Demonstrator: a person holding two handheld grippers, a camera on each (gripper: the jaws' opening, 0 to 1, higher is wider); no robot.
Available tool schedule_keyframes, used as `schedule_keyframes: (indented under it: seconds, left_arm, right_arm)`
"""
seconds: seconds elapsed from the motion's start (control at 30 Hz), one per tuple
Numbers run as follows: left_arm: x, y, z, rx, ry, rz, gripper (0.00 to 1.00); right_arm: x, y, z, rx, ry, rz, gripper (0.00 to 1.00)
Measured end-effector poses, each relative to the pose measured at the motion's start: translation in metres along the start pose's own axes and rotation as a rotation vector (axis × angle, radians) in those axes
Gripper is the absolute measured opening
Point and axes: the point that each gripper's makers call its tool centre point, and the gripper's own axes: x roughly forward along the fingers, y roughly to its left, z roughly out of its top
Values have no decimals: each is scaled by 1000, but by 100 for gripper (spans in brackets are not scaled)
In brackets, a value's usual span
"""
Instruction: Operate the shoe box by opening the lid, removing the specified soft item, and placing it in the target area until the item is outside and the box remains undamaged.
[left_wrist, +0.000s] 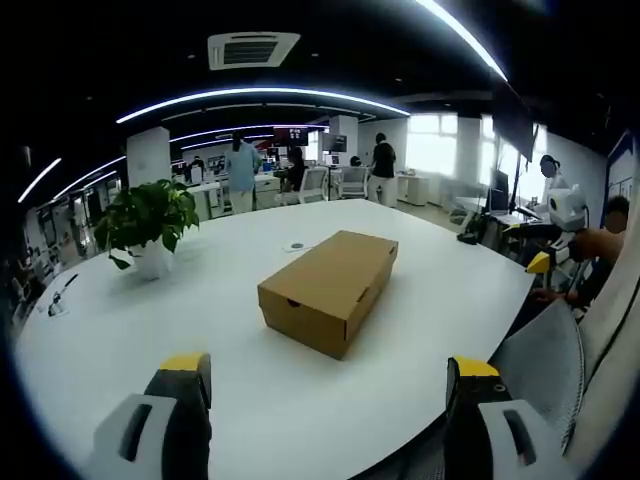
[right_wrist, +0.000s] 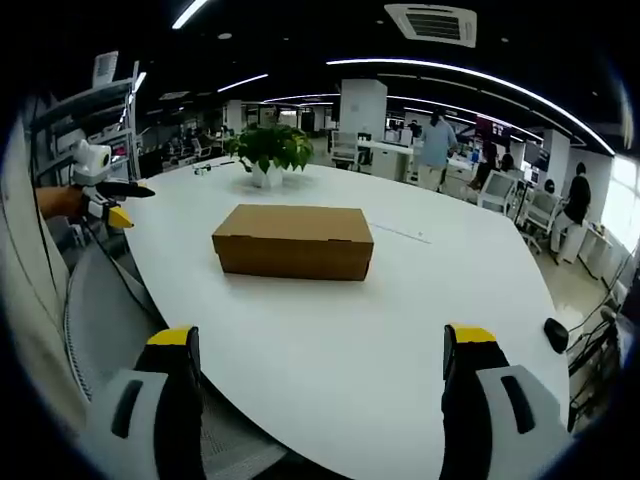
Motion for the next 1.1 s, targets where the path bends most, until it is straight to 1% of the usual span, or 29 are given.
schedule_keyframes:
  seconds: [1.1]
  left_arm:
    - [3,1,1,11,10,-5,100]
  right_arm:
    - [-1,-3,4,-11,5,8,96]
